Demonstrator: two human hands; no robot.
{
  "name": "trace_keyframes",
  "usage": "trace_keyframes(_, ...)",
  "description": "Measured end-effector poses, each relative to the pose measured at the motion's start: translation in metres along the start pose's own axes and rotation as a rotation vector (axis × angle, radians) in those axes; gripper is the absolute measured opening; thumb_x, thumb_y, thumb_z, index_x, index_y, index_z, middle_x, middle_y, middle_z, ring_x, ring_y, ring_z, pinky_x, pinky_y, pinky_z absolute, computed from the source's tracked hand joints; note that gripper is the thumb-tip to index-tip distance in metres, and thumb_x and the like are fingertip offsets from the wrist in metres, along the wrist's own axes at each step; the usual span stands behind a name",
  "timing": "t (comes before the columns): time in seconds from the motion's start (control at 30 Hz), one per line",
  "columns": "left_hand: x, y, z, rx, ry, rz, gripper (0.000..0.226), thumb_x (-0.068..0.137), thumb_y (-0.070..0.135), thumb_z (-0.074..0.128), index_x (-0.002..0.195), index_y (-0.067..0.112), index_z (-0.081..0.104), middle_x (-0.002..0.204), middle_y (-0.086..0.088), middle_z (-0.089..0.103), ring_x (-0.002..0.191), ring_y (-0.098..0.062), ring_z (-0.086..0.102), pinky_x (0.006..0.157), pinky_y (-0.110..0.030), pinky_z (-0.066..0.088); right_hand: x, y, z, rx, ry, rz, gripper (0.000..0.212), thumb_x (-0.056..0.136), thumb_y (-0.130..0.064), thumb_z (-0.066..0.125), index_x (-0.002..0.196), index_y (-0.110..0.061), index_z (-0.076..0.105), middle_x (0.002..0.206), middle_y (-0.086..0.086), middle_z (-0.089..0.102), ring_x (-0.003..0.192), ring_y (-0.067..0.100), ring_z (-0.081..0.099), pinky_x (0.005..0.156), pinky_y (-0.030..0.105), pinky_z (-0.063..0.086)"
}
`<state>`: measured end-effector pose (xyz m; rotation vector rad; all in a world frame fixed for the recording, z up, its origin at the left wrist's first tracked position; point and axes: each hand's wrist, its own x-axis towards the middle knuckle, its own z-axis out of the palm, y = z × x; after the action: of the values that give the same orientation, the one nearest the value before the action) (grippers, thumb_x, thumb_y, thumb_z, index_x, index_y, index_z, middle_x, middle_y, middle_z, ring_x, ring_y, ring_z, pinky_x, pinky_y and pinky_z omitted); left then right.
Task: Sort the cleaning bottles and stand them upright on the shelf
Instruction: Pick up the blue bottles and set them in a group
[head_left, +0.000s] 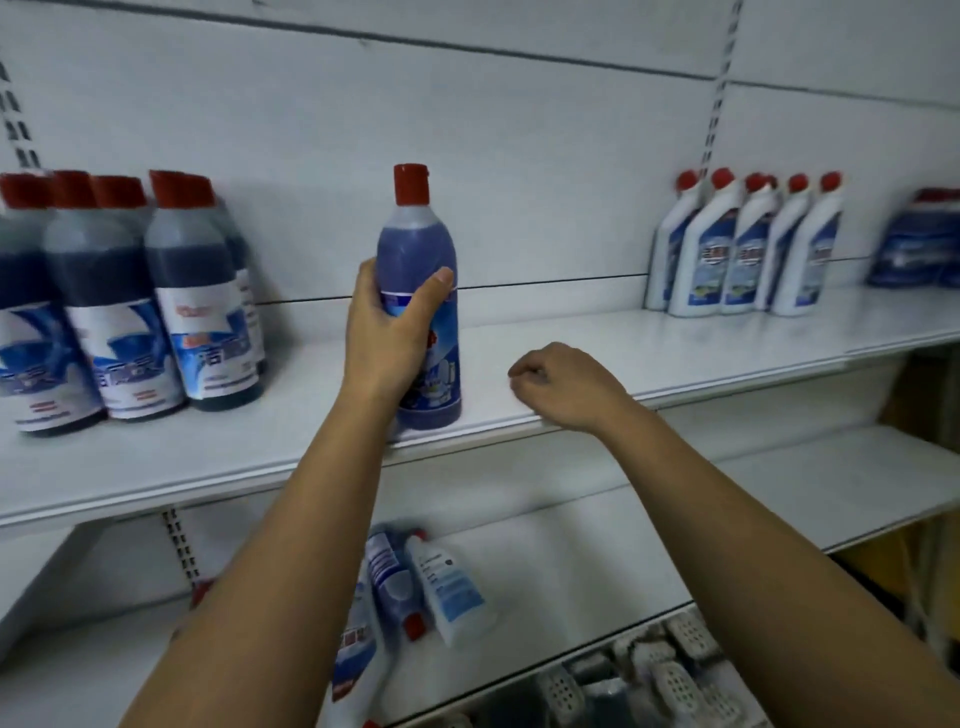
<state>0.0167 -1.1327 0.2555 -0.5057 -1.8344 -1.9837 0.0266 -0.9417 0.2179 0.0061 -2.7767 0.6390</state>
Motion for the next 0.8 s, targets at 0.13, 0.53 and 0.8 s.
trace_keyframes(0.13, -0.003, -0.003, 0.092, 0.006, -0.047, -0.018, 0.033, 0.09, 0.038, 0.067, 0.115, 0.036, 0.046, 0.096, 0.024, 0.059, 0.077, 0.009, 0.062, 0.058, -0.006, 0.045, -0.005, 0.074, -0.034, -0.041, 0.036, 0.039, 0.04, 0.085, -0.039, 0.046, 0.117, -0.03, 0.069, 0.121, -0.005, 0.067, 0.105, 0.02, 0.062, 0.092, 0.036, 0.051)
trace_keyframes(0.53, -0.005, -0.021, 0.298, -0.004, -0.163, -0.101, 0.032, 0.092, 0.045, 0.061, 0.118, 0.039, 0.042, 0.098, 0.025, 0.054, 0.084, 0.0, 0.058, 0.066, -0.017, 0.044, -0.011, 0.247, -0.114, -0.097, 0.101, 0.097, 0.038, 0.098, -0.038, 0.045, 0.13, -0.027, 0.061, 0.136, 0.005, 0.053, 0.119, 0.023, 0.054, 0.097, 0.033, 0.042)
trace_keyframes(0.8, 0.006, -0.043, 0.425, -0.055, -0.177, -0.084, 0.043, 0.088, 0.049, 0.066, 0.125, 0.036, 0.048, 0.11, 0.016, 0.06, 0.096, -0.003, 0.061, 0.074, -0.023, 0.049, 0.006, 0.352, -0.16, -0.07, 0.08, 0.113, 0.038, 0.095, -0.04, 0.048, 0.128, -0.026, 0.063, 0.133, 0.003, 0.054, 0.118, 0.02, 0.054, 0.1, 0.035, 0.045)
